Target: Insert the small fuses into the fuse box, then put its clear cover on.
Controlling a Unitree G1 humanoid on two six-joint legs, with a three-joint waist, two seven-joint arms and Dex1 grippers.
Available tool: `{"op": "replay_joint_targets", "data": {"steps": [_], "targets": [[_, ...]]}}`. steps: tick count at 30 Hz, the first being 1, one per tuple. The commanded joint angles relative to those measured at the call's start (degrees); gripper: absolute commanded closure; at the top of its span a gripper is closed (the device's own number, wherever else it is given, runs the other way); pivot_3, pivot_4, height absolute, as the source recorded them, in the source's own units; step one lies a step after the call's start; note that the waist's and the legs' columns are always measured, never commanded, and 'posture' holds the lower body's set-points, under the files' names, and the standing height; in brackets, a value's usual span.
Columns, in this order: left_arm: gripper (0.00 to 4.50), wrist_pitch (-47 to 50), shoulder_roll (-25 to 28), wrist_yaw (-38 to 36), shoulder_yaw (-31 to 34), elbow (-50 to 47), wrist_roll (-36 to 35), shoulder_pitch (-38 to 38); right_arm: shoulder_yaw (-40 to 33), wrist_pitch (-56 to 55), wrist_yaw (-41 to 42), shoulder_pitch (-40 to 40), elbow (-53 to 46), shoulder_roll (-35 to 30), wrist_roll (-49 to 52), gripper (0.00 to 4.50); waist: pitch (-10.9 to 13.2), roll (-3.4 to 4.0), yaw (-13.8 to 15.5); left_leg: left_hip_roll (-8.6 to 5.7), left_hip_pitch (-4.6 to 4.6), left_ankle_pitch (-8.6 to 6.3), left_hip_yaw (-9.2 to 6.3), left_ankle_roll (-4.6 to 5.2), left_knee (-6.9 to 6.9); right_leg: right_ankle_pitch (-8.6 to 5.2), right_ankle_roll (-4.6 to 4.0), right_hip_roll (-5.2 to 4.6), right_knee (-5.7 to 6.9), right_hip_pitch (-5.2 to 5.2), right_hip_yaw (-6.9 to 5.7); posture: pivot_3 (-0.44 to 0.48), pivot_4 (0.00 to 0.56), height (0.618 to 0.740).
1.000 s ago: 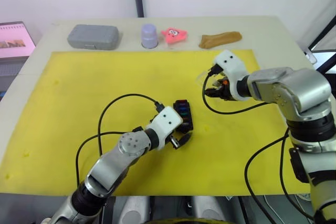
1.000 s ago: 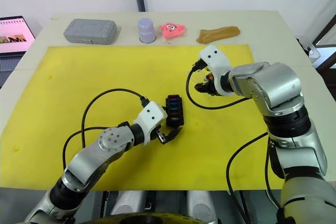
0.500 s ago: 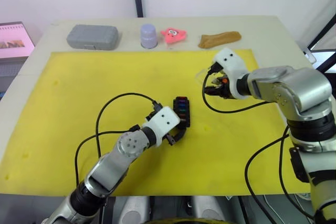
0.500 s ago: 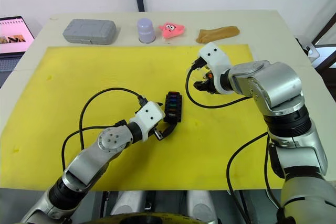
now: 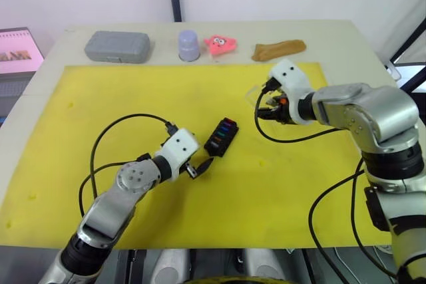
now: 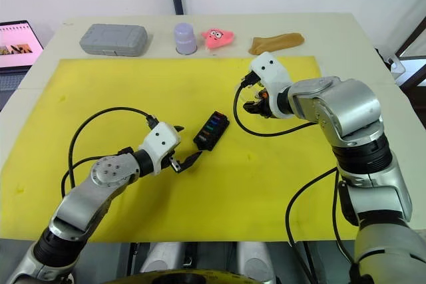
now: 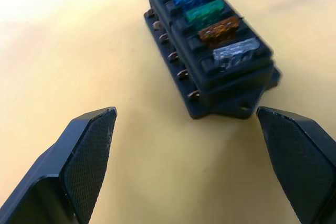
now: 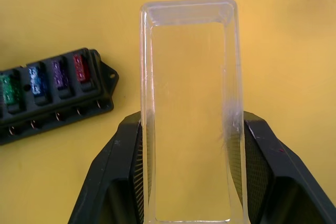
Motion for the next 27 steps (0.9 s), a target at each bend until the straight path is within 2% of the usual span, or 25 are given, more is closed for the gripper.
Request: {"op": "replay_joint_targets", "data": {"steps": [1, 9, 26, 27], "targets": [[0.00, -0.46, -1.49, -1.53, 1.66, -1.77, -3.36, 0.30, -1.88, -1.15, -0.23, -1.30, -1.71, 0.15, -0.66, 2.80, 0.00, 0.00, 0.05, 0.00, 0.00, 0.00, 0.00, 0.00, 0.00, 0.00, 0.00, 0.00, 0.00, 0.00, 0.00, 0.000, 0.150, 0.740], [0.00, 0.17, -8.00, 3.66, -0.48, 4.62, -1.43, -1.96, -2.71, -0.83, -0.50, -1.80, -2.23, -0.13, -0.87, 2.80, 0.00, 0.00, 0.02, -0.01, 0.00, 0.00, 0.00, 0.00, 0.00, 0.00, 0.00, 0.02, 0.01, 0.01, -0.02, 0.000, 0.150, 0.740], [0.00, 0.53, -17.53, 14.17, -3.13, 10.33, 4.55, -1.15, -3.62, -0.11, -0.43, -2.00, -2.92, -0.29, -1.38, 2.80, -0.01, 0.00, 0.13, -0.04, 0.03, 0.00, -0.01, 0.00, 0.02, 0.00, 0.00, 0.00, 0.02, 0.05, -0.01, 0.000, 0.150, 0.740], [0.25, 0.47, -17.81, 14.39, -3.08, 10.48, 4.65, -1.09, -3.60, -0.14, -0.44, -2.02, -2.88, -0.28, -1.41, 2.80, -0.01, 0.00, 0.13, -0.03, 0.03, 0.00, 0.00, 0.00, 0.02, 0.00, 0.01, 0.00, 0.02, 0.05, -0.01, 0.000, 0.150, 0.740]]}}
